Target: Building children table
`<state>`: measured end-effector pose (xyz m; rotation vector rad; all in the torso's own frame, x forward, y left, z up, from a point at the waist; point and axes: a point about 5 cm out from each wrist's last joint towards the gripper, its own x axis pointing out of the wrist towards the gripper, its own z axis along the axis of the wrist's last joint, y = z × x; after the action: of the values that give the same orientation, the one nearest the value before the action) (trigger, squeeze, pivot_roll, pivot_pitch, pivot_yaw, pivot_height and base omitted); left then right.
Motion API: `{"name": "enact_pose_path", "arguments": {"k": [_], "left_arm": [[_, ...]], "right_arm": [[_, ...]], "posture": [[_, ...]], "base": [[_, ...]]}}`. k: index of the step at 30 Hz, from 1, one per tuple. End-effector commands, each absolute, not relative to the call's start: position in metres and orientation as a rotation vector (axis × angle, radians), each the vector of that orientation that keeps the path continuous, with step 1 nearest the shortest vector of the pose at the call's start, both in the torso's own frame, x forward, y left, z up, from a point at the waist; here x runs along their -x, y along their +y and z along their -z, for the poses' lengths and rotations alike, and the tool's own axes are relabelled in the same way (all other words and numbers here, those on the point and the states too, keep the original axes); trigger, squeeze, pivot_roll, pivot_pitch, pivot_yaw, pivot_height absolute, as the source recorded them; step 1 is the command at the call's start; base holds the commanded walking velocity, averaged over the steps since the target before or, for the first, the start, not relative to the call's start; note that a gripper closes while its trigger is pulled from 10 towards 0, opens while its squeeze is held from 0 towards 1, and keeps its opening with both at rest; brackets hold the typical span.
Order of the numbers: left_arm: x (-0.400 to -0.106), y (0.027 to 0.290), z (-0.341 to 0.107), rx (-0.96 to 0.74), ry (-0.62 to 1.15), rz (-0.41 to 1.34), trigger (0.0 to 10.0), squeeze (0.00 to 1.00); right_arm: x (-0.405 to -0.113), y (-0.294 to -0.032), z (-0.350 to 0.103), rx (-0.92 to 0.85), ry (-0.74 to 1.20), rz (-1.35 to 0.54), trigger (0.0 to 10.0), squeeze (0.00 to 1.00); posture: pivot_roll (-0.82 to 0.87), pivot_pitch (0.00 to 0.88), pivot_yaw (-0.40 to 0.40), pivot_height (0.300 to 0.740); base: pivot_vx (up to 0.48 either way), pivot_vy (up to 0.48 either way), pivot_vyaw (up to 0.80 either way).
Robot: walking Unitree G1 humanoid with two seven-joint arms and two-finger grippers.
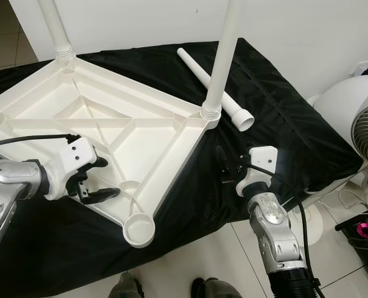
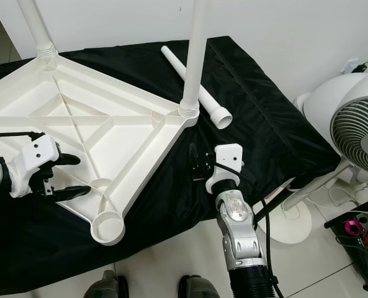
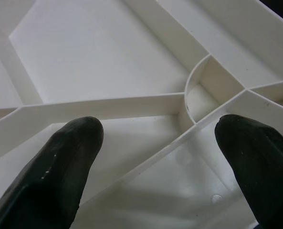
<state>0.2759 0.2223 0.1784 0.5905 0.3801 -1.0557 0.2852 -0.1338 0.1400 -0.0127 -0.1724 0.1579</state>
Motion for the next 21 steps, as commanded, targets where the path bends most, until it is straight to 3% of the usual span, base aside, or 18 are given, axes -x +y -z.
{"name": "enact_pose_path", "arguments": {"k": [1,21], "left_arm": [[-0.263,0.221,-0.173,-0.571,0.476,1.283,10.0,0.00],[-0.291,0.222,-0.159,-0.793,0.536,1.232,10.0,0.00]], "right_arm": [[-0.284,-0.136,-0.139,0.023,-0.173,-0.155,10.0,0.00],[-0.285,-0.136,-0.143,0.037,-0.182,-0.171,10.0,0.00]], "posture": [[-0.06,0.069,0.000,0.740],[-0.08,0.074,0.001,0.740]], "base": [[0.000,0.000,0.00],[0.000,0.000,0.00]]}}
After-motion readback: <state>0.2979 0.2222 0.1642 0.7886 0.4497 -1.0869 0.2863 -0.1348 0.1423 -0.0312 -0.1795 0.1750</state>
